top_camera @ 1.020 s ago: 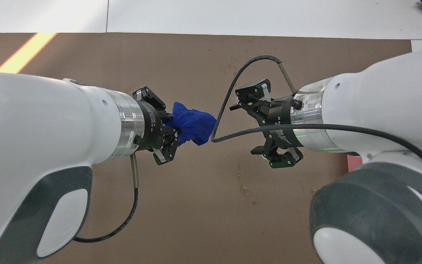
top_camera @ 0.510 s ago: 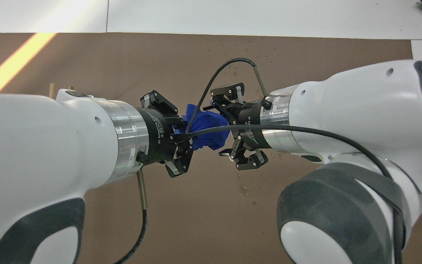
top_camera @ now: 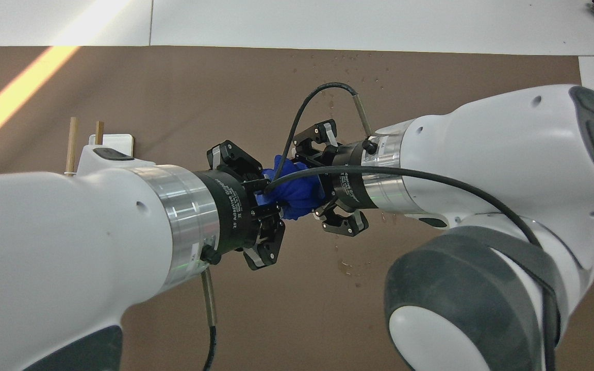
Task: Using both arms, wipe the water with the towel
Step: 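Release the towel from the left gripper while the right gripper pulls it away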
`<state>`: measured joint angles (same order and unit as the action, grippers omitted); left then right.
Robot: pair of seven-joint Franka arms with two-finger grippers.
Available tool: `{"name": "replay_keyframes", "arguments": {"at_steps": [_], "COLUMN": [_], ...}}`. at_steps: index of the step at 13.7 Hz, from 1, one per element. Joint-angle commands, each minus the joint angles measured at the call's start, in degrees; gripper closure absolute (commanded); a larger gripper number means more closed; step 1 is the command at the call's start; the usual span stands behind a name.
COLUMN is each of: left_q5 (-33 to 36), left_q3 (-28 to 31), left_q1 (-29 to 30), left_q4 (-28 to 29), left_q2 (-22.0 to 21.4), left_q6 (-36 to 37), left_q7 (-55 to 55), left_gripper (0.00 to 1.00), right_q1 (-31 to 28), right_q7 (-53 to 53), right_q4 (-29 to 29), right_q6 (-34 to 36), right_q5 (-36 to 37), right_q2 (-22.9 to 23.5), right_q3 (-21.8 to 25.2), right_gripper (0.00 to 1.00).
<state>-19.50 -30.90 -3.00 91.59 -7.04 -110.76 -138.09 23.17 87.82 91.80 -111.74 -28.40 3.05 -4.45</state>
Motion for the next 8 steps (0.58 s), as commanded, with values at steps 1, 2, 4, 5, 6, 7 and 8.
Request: {"name": "replay_keyframes", "arguments": {"at_steps": [1,2,4,5,6,7,8], "left_q5": [-1.33,-1.33,-1.15,-1.15,-1.06,-0.89,-0.63], "left_q3": [0.23,0.23,0.23,0.23,0.23,0.23,0.23], "left_q1": [-0.07,-0.07,-0.07,-0.07,-0.07,-0.07,-0.07], "left_q4": [0.87,0.87,0.96,0.96,0.87,0.87,0.96], "left_q2": [-1.13,-1.13,-1.13,-1.13,-1.13,-1.13,-1.13], "left_q6": [-1.56,-1.56,-1.48,-1.3,-1.21,-0.95,-0.6], "left_q7": [-0.43,-0.16,0.28,0.54,1.06,1.5,2.47], "left_gripper": [1.0,1.0,1.0,1.0,0.7,0.34,0.0], "right_q1": [0.3,0.3,0.3,0.3,0.3,0.3,0.21], "right_q7": [0.25,0.25,0.25,0.25,0.16,0.24,0.25], "right_q4": [0.4,0.23,0.22,0.14,0.14,0.14,0.05], "right_q6": [0.03,0.03,0.03,0.03,0.03,0.03,0.03], "right_q5": [-1.13,-0.87,-0.52,-0.52,-0.43,-0.43,-0.34], "right_q2": [-0.32,-0.24,-0.24,-0.24,-0.24,-0.24,-0.24], "right_q3": [0.32,0.32,0.32,0.32,0.32,0.32,0.32], "right_gripper": [1.0,1.0,1.0,1.0,1.0,1.0,1.0]}}
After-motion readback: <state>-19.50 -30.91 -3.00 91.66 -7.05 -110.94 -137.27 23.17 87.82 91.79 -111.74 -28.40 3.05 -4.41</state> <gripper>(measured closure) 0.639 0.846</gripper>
